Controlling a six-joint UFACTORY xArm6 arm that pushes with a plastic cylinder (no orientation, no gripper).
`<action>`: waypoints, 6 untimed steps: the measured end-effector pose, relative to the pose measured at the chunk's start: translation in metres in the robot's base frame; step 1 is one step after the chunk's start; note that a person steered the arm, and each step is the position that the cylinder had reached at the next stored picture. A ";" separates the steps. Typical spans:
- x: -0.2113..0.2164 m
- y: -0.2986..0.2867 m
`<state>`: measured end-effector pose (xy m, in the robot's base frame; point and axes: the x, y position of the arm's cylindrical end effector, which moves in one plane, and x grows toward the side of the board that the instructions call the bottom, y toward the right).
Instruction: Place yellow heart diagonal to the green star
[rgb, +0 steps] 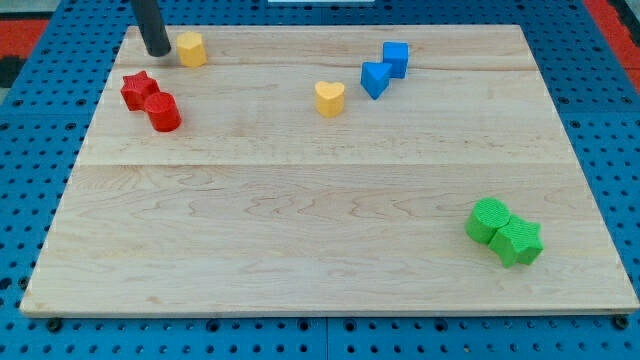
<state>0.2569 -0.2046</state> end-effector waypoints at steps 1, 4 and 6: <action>-0.004 0.040; 0.001 0.146; 0.127 0.207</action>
